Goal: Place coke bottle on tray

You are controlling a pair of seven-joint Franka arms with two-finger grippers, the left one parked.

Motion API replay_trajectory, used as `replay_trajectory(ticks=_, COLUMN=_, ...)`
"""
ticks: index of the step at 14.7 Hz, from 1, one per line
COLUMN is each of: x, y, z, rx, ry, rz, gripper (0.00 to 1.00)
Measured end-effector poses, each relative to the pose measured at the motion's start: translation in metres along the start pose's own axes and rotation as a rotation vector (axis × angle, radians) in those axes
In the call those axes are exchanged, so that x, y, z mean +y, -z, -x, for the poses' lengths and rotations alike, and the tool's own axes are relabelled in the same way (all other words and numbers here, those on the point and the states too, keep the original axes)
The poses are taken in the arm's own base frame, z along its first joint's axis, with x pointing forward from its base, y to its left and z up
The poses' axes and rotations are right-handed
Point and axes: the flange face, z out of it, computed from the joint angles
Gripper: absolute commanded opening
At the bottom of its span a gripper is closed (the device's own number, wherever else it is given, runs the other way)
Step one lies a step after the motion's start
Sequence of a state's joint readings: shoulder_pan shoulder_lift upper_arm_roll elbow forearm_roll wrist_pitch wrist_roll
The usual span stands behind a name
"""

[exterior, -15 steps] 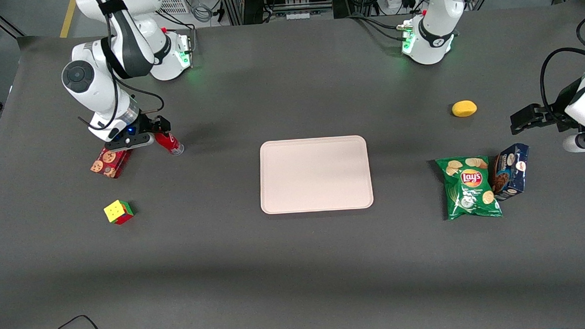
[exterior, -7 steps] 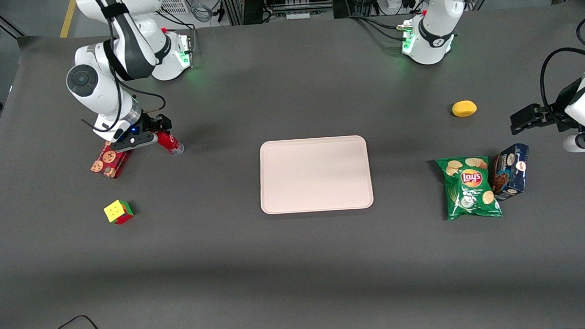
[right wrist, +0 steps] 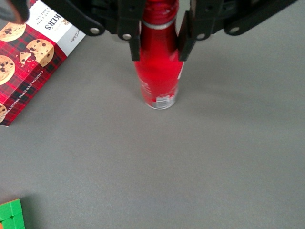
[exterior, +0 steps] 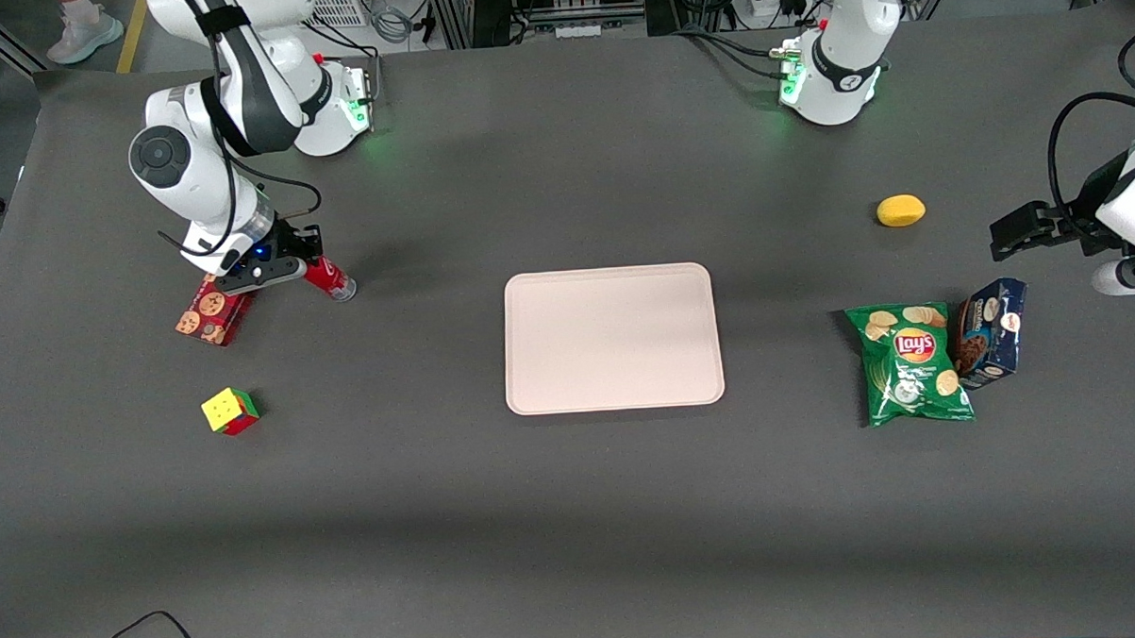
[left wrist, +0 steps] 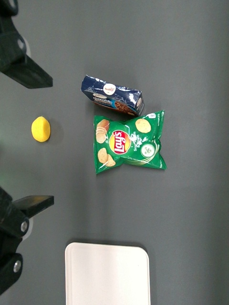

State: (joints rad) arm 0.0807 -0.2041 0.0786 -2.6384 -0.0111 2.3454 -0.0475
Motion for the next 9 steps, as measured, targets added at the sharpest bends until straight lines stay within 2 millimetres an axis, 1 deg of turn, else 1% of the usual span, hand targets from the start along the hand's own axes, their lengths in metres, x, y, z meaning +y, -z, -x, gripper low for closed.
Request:
replay_trajectory(ticks=4, x=0.0, y=0.001, z=0.0, rx=-0.01, ry=0.002, rz=-0.001, gripper=0.0)
replay_trajectory(ticks=6, x=0.0, y=0.006, z=-0.002, rx=-0.029, ry=0.005, rz=-0.002, gripper=0.0)
replay_trajectory(ticks=7, x=0.0, y=0.014, z=-0.006, rx=-0.038, ry=0.006, rz=-0.002, gripper=0.0)
replay_trajectory(ticks=8, x=0.0, y=0.028, z=-0.014, rx=-0.038, ry=0.009, rz=-0.001, gripper=0.0)
replay_trajectory(ticks=9, x=0.0, y=0.048, z=-0.024, rx=-0.026, ry=0.014, rz=0.0, gripper=0.0)
